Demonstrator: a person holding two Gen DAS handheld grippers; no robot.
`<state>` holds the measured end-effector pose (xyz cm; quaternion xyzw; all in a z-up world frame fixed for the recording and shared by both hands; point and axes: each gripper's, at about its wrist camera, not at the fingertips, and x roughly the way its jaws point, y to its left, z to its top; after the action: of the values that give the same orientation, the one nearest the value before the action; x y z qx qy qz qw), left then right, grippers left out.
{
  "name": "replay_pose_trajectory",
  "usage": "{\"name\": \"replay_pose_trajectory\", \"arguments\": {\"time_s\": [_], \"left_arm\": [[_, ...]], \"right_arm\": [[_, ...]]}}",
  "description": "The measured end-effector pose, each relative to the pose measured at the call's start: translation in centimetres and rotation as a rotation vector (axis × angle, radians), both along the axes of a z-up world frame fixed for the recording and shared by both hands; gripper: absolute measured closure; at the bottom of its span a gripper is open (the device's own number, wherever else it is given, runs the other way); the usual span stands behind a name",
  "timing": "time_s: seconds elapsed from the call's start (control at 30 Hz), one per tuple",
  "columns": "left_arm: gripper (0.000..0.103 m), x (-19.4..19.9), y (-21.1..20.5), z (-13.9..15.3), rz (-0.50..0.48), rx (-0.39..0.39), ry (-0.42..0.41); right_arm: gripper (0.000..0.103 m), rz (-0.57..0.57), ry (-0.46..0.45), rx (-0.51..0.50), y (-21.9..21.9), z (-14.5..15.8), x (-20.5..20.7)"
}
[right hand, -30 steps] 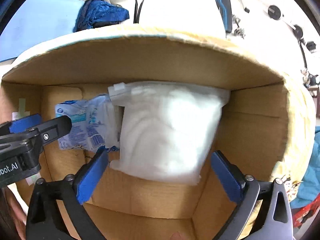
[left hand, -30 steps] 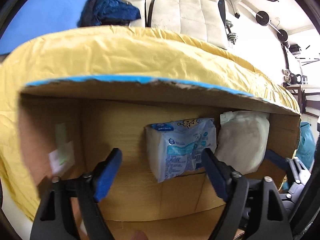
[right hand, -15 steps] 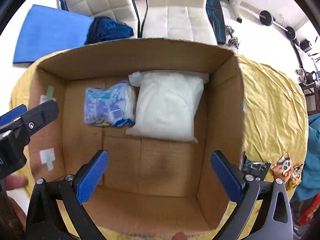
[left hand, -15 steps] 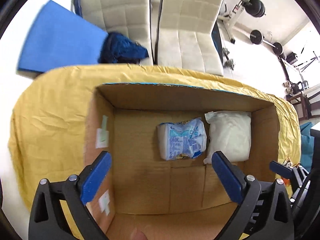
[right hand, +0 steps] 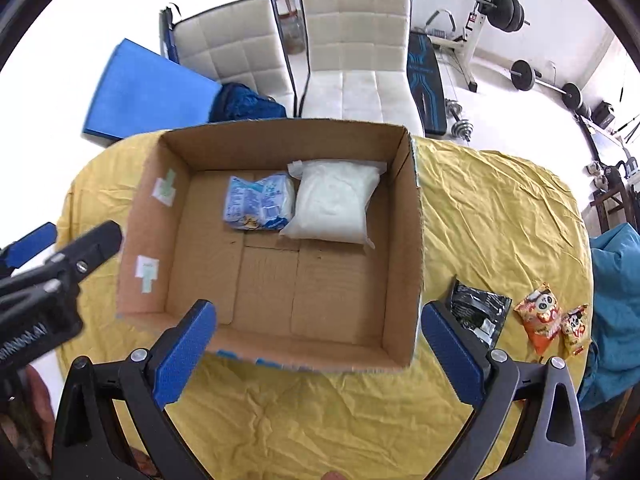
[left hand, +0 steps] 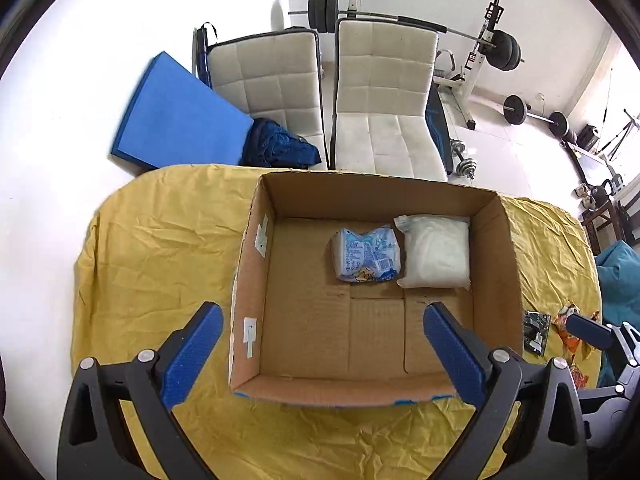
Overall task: Organize soft objects
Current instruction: 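Open both tools to release the packs inside the box and lift, then grasp the black snack bag with the left tool while the right tool grasps the red packet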
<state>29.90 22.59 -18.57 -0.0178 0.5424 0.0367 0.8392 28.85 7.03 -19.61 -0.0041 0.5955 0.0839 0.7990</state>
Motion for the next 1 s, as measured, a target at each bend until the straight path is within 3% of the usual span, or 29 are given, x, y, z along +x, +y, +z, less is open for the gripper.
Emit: {"name": "replay_pose_trajectory", "arguments": {"time_s": [0.37, 0.6, 0.73, 0.93, 1.0], "left_arm": [[0.0, -4.6, -5.4, 3.9, 0.006, 0.017, -0.05], [0.0, -4.9, -11.4, 5.8, -0.035, -0.015, -0.071], [0.0, -4.1, -16.7, 6.1, -0.117, -0.028, -0.077], [0.0, -2.2, -26.4, 3.8, -0.274, -0.05, -0.019], [0.0, -1.3, -29.7, 1.7, -0.324, -0.05, 0.044]], "right_arm": [[0.0, 0.031, -0.052, 0.113, -4.6, 4.7, -4.5], [0.0, -0.034, -0.067, 0.173, -12.7, 6.4, -5.4], [0.0, -0.12, -0.019, 0.181, -20.4, 5.2, -5.6], [0.0, -0.266, 0.046, 0.025, -33.2, 1.0, -6.8], [0.0, -0.29, 0.085, -0.024, -36.5, -1.3, -7.3]]}}
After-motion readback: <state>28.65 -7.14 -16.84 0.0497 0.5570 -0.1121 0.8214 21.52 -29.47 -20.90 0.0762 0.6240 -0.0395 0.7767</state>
